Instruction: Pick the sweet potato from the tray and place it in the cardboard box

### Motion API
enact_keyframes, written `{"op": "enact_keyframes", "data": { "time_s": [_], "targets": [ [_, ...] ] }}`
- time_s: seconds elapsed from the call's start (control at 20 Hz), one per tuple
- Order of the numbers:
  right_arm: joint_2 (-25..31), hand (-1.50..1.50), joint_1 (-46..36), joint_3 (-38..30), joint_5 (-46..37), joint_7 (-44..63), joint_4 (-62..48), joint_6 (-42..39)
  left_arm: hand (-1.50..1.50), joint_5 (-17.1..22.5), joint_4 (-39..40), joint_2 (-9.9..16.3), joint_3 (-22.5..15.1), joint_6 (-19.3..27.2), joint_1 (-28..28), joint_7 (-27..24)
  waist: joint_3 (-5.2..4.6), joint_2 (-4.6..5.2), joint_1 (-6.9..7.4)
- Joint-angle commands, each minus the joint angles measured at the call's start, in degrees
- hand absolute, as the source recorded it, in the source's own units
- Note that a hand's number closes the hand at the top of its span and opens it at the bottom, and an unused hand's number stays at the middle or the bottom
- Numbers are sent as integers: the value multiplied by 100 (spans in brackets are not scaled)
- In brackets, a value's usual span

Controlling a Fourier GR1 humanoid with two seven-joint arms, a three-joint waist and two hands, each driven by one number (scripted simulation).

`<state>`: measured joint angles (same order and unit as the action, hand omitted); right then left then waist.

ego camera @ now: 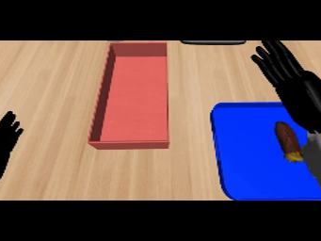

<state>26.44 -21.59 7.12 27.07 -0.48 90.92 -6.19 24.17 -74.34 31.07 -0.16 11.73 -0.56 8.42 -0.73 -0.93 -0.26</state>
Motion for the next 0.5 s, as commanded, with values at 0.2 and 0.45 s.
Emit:
{"op": "enact_keyframes", "data": {
  "time_s": [0.2, 0.45],
  "targets": [
    [-214, -150, 158, -1994, 1487, -709, -1289, 132, 0, -905, -621, 240, -395, 123, -361, -676, 124, 153, -69],
    [17, -150, 861, -2271, 610, -396, -2666, 1361, 0, -1222, -891, -86, -904, 231, -222, -774, 107, 183, -3]
  ]
}}
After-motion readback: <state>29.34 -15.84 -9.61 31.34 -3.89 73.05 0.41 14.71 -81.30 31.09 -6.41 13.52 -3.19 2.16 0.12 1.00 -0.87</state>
